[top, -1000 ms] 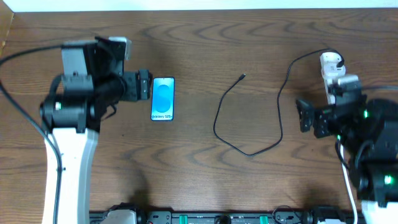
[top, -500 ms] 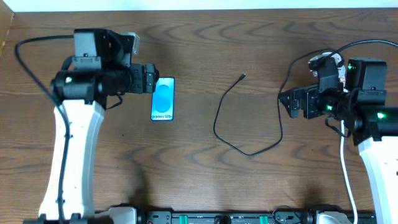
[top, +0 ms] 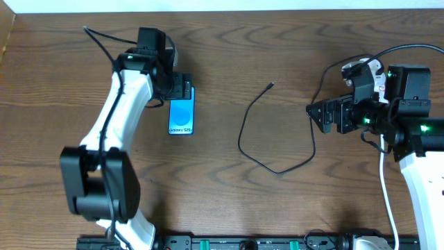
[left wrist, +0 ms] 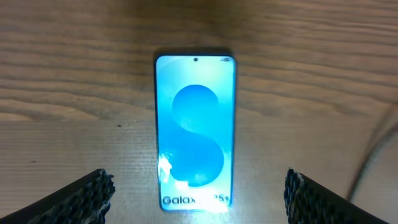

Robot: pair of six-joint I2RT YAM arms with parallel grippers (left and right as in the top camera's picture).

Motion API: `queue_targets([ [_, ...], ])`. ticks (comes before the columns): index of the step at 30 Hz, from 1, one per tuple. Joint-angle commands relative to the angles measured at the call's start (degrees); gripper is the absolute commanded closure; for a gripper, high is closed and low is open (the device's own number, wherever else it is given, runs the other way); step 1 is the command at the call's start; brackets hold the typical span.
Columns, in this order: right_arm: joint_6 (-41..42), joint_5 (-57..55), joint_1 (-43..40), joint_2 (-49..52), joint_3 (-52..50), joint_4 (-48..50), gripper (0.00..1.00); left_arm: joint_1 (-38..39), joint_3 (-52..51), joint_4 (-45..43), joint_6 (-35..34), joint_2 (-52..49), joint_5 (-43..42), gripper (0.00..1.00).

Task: Plug charger to phone and switch on socket
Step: 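Move the left gripper over the blue phone and grasp its top edge, then lift the phone with the left gripper and tilt it upright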

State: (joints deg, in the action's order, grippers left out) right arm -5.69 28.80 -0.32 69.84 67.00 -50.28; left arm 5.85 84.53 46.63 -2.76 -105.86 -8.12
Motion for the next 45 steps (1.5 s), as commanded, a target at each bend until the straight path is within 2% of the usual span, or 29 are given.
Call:
queue_targets([
  [1, -0.61, 1.14, -0.35, -0.28, 1.25, -0.33, 0.01, 0.02, 1.09, -0.48, -2.75, -2.67, 1.77, 0.11],
  [18, -0.61, -0.04, -0.35, -0.28, 1.25, -0.90, 0.04, 1.75, 1.09, -1.86, -7.87, -14.38, 3.45, 0.11],
  [45, -0.61, -0.20, -0.35, -0.11, 1.18, -1.62, 0.03, 1.75, -2.60, -4.39, -7.39, -14.95, 2.56, 0.11],
])
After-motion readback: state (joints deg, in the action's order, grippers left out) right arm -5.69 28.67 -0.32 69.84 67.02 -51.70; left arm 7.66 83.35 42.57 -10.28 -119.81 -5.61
